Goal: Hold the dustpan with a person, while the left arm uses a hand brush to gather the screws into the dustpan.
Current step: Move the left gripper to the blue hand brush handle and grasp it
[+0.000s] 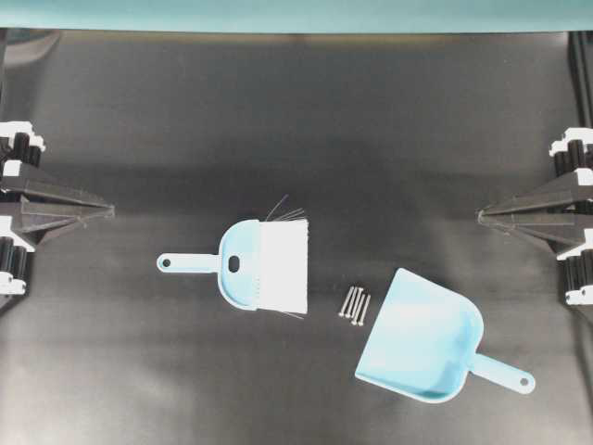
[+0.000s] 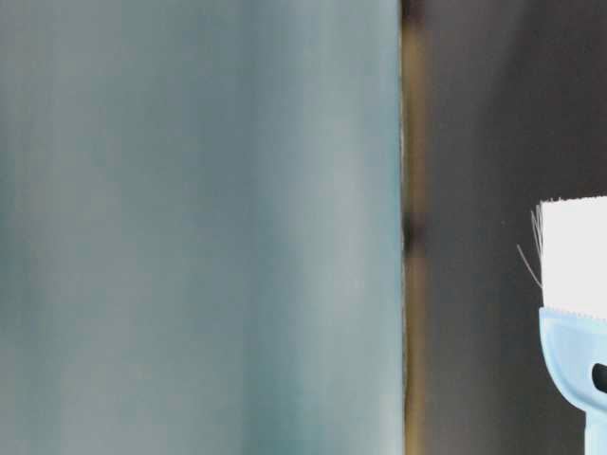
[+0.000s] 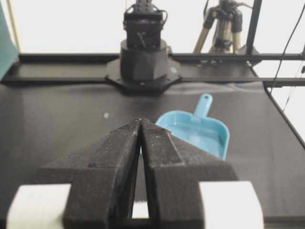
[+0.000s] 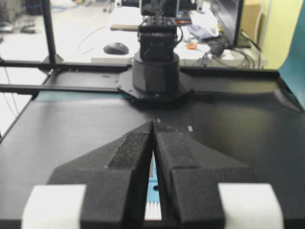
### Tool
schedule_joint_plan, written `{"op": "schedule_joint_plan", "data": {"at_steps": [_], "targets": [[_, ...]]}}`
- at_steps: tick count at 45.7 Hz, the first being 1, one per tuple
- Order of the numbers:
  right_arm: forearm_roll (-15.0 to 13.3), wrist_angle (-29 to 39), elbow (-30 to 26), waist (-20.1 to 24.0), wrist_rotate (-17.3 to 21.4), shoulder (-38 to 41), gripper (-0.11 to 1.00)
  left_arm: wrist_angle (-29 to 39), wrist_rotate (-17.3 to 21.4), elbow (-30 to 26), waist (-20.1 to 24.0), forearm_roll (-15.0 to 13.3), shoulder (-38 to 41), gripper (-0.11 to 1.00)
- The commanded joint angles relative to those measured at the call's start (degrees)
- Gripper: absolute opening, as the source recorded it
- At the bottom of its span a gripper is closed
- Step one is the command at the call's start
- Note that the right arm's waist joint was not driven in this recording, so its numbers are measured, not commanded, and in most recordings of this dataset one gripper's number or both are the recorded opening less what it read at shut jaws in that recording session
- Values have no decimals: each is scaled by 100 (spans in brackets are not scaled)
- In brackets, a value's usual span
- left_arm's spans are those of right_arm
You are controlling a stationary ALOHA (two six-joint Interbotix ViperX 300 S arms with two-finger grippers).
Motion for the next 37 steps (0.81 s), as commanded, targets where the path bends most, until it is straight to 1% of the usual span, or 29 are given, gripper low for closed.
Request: {"op": "schedule_joint_plan", "data": {"at_steps": [1, 3, 6, 10, 15, 24, 29, 31, 33, 35, 36, 37], "targets": [[0, -26, -62, 0, 18, 26, 4, 185, -114, -123, -53, 255, 114, 5], [0, 62, 18, 0, -9, -18, 4, 396, -158, -158, -62, 255, 211, 4], [0, 290, 88, 0, -35, -114, 0, 624, -211, -193, -62, 246, 316, 0], [0, 624, 141, 0, -9, -290, 0, 800, -229, -211, -62, 255, 483, 0], [0, 976, 255, 0, -18, -606, 0, 914, -237, -202, -26, 255, 721, 0], [0, 1485, 475, 0, -44, -1213, 0, 914, -255, -176, 97, 255, 1274, 0], [-9, 1907, 589, 0, -53, -1459, 0, 782, -229, -105, 158, 255, 1617, 0], [-9, 2074, 624, 0, 44, -1547, 0, 624, -193, -79, 167, 255, 1749, 1], [18, 2276, 668, 0, 53, -1644, 0, 378, -193, -18, 167, 255, 1890, 1], [9, 2408, 694, 0, 62, -1723, 0, -26, -237, 79, 167, 255, 2065, 4], [18, 2443, 712, 0, 62, -1740, 0, -202, -237, 123, 167, 255, 2136, 8], [18, 2487, 747, 0, 70, -1793, 0, -404, -246, 167, 167, 255, 2206, 14]]}}
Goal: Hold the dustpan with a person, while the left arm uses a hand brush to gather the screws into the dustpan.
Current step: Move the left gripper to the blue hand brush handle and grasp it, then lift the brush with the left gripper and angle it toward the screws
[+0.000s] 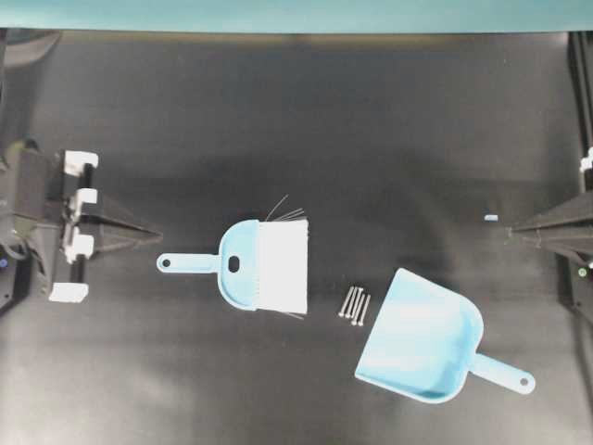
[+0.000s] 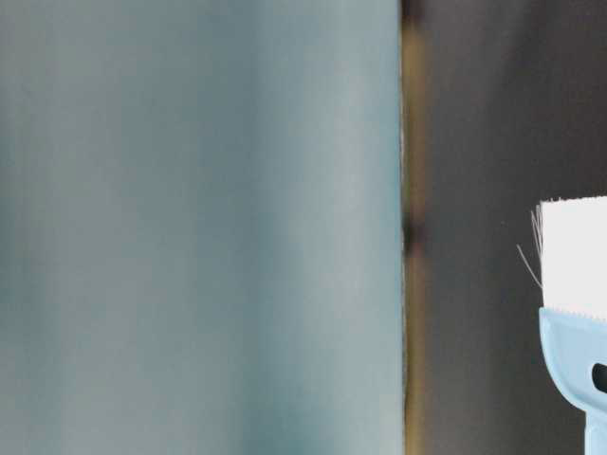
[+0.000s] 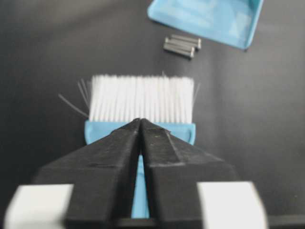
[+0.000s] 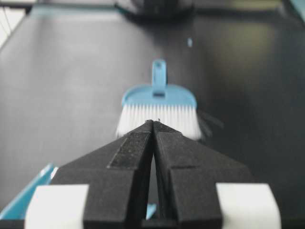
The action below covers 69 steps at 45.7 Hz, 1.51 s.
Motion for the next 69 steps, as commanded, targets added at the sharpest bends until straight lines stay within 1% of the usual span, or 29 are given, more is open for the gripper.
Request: {"op": "schedule_joint_plan", "data": {"at_steps": [1, 5, 9, 12, 14, 18, 21, 33, 42, 50, 53, 59, 61, 64, 65, 69], "targets": [[26, 167, 44, 0, 53, -114, 0, -914, -18, 123, 18, 18, 360, 19], [26, 114, 105, 0, 44, -237, 0, -1644, -26, 290, 35, 18, 703, 43], [18, 0, 158, 0, 9, -369, 0, -2127, -35, 369, 35, 18, 1081, 68], [18, -79, 202, 0, -35, -475, 0, -2417, -44, 396, 44, 18, 1450, 83], [18, -97, 211, 0, -35, -545, 0, -2558, -35, 396, 53, 18, 1688, 87], [18, -88, 237, 0, -44, -668, 0, -2856, -44, 396, 88, 18, 2162, 83], [18, -114, 281, 0, -44, -765, 0, -3094, -44, 387, 123, 18, 2610, 83], [18, -105, 396, 0, -35, -967, 0, -3410, -53, 158, 141, 18, 3841, 85], [18, -79, 413, 0, -35, -976, 0, -3384, -53, -62, 141, 18, 4351, 85], [18, -44, 448, 0, -35, -976, 0, -3357, -70, -211, 149, 18, 4641, 84], [18, 9, 510, 0, -44, -984, 0, -3270, -70, -255, 149, 18, 4685, 84], [-9, 141, 615, 0, -62, -984, 0, -2883, -70, -360, 149, 18, 4737, 82], [-9, 193, 633, 0, -62, -984, 0, -2760, -70, -387, 149, 18, 4737, 81], [0, 334, 642, 0, -62, -984, 0, -2566, -70, -413, 141, 18, 4737, 75], [-9, 387, 642, 0, -62, -984, 0, -2531, -70, -422, 149, 18, 4737, 71], [-26, 677, 650, 0, -79, -984, 0, -2443, -62, -413, 141, 18, 4720, 52]]}}
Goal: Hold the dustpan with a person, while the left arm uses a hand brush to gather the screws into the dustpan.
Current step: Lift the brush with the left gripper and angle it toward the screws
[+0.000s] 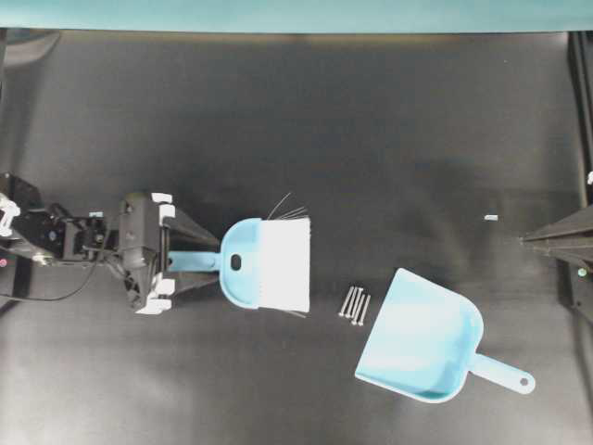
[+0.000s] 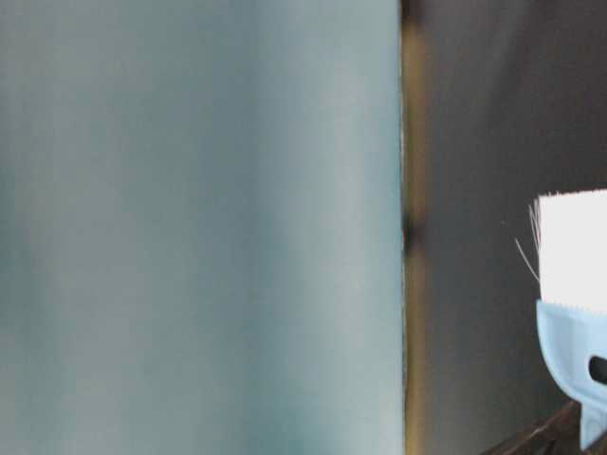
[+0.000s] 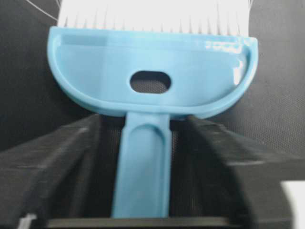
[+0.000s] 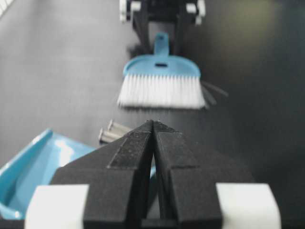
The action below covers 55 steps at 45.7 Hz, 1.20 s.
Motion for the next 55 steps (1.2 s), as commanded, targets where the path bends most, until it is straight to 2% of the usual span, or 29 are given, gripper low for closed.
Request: {"op": "schedule_joint_plan", "data": {"at_steps": [1, 4, 13, 19, 31, 41, 47, 55], "targets": [[-35, 220, -26, 0, -62, 9, 0, 185, -9, 35, -9, 18, 35, 46], [-44, 176, -18, 0, -53, -9, 0, 185, 0, 35, -9, 18, -26, 30], [-44, 141, 35, 0, -62, -105, 0, 334, 18, -35, -18, 18, -431, 30], [-35, 132, 79, 0, -62, -132, 0, 914, 44, -185, -18, 18, -914, 30], [-44, 132, 79, 0, -62, -141, 0, 3357, 211, -932, -26, 18, -1942, 30], [-35, 132, 79, 0, -62, -141, 0, 5528, 791, -1890, -79, 26, -2610, 30], [-44, 132, 79, 0, -62, -141, 0, 6820, 1160, -2435, -167, 26, -2707, 31], [-44, 132, 79, 0, -62, -141, 0, 7893, 1485, -2892, -299, 26, -2452, 30]]}}
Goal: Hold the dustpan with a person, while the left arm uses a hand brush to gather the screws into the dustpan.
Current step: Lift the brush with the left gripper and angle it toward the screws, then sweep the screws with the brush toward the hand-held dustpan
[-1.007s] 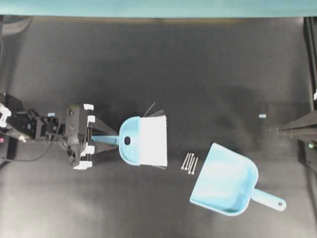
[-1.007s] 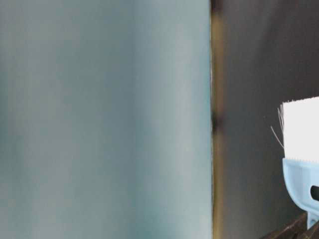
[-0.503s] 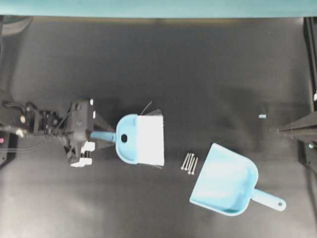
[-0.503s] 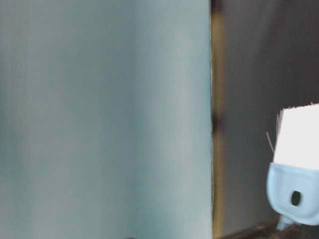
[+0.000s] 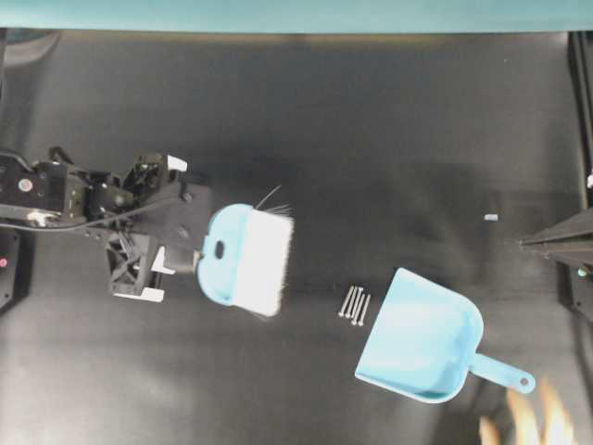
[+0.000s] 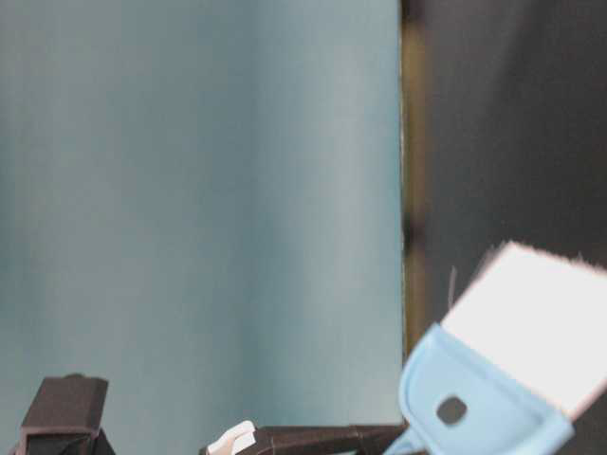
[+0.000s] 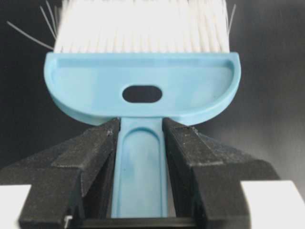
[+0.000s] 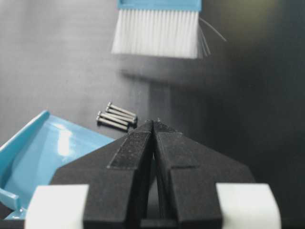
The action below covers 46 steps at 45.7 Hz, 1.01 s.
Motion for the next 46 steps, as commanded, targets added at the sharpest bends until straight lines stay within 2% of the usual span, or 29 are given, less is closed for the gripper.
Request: {"op": "schedule_joint_plan", "data": {"at_steps": [1, 9, 15, 32, 46], "targets": [[-9, -62, -26, 0, -35, 26, 0, 510, 132, -387, -114, 9, 149, 30], [-9, -62, -26, 0, -35, 26, 0, 721, 316, -721, -202, 18, 413, 30], [0, -62, -26, 0, -35, 26, 0, 677, 404, -729, -193, 18, 563, 30], [0, -62, -26, 0, -35, 18, 0, -826, 615, -659, -132, 9, 1318, 30], [-9, -62, -26, 0, -35, 18, 0, -967, 633, -1116, -141, 18, 1811, 30]]}}
